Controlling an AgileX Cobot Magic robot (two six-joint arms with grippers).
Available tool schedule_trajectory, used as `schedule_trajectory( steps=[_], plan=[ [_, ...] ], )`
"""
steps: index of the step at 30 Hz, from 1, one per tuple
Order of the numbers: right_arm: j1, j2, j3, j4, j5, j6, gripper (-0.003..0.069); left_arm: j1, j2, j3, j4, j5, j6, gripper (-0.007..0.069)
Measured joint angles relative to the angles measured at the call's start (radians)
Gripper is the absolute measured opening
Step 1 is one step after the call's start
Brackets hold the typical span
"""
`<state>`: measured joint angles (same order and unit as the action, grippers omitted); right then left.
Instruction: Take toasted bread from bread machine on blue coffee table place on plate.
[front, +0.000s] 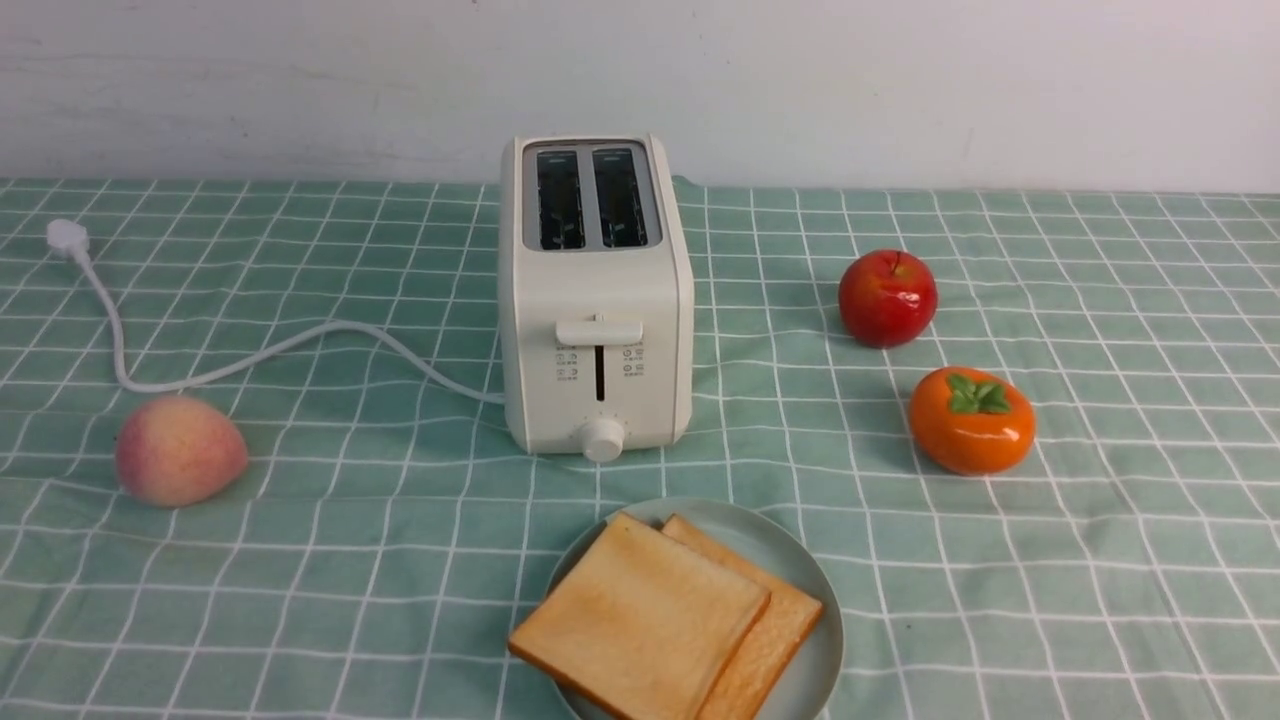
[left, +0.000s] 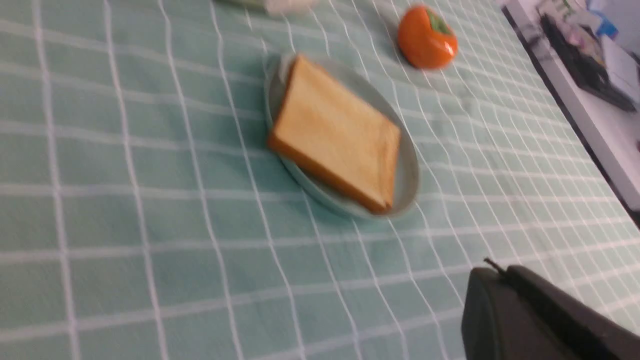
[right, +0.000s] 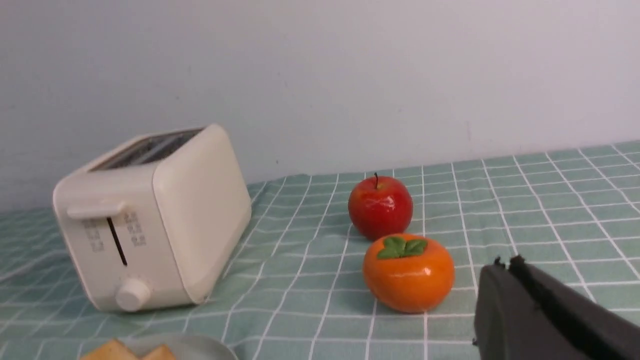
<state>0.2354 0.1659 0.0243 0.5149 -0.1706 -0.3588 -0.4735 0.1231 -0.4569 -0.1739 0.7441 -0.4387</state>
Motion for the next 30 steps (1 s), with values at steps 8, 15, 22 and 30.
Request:
schedule_trajectory(
  steps=[8, 15, 22, 30],
  plan=[
    [0.000, -0.003, 0.000, -0.002, 0.069, -0.028, -0.0002, 0.000, -0.003, 0.000, 0.188, -0.209, 0.009, -0.0014],
    [0.000, -0.003, 0.000, -0.002, 0.076, -0.028, 0.0001, 0.000, -0.003, 0.000, 0.196, -0.212, 0.009, -0.0013],
    [0.000, -0.003, 0.000, -0.002, 0.077, -0.028, 0.0008, 0.012, -0.015, 0.049, 0.286, -0.218, 0.060, -0.0011],
    [0.000, -0.003, 0.000, -0.002, 0.078, -0.028, 0.0018, 0.244, -0.134, 0.281, 0.282, -0.310, 0.131, -0.0003]
  ],
)
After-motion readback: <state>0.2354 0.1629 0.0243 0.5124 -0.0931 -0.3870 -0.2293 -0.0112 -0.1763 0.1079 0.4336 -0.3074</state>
